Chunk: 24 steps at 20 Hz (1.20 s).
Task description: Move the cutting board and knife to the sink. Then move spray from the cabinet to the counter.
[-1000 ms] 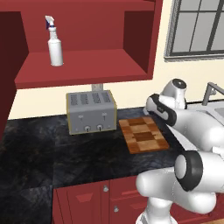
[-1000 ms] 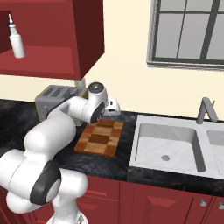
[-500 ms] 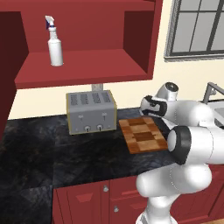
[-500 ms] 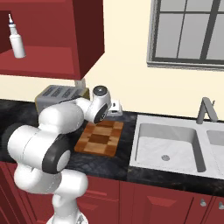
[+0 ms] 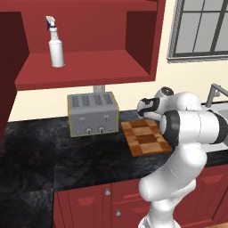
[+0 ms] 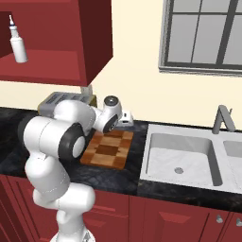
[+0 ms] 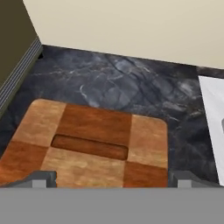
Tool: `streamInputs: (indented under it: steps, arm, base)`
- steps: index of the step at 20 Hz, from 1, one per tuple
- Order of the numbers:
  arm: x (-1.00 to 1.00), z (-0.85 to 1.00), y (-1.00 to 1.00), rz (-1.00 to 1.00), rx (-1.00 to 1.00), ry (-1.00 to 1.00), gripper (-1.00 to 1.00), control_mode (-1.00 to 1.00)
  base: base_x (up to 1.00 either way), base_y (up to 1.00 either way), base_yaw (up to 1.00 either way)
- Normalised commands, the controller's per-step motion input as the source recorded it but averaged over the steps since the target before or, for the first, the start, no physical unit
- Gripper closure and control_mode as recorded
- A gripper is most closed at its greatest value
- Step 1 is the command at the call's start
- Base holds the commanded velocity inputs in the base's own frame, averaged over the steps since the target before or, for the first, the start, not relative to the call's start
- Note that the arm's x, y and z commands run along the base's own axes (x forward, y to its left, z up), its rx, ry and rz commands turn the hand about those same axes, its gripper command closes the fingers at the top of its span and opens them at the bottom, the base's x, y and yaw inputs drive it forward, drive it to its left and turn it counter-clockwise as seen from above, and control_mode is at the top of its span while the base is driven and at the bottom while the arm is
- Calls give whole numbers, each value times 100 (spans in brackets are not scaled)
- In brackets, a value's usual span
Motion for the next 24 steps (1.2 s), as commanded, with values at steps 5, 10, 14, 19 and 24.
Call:
streamInputs:
  steps: [5,10,14,19,24]
  arm:
    - [50,-32,-1,0,0,0,-100,-100]
    - [54,-33,-6,0,0,0,-100,-100]
    - [47,-39,-16,-2,0,0,-100,-100]
    - [50,-38,-39,-6,0,0,-100,-100]
    - [52,-34,-31,-11,0,0,-100,-100]
  base:
    - [0,0,0]
    - [0,0,0]
    - [0,0,0]
    - [0,0,0]
    - [0,0,0]
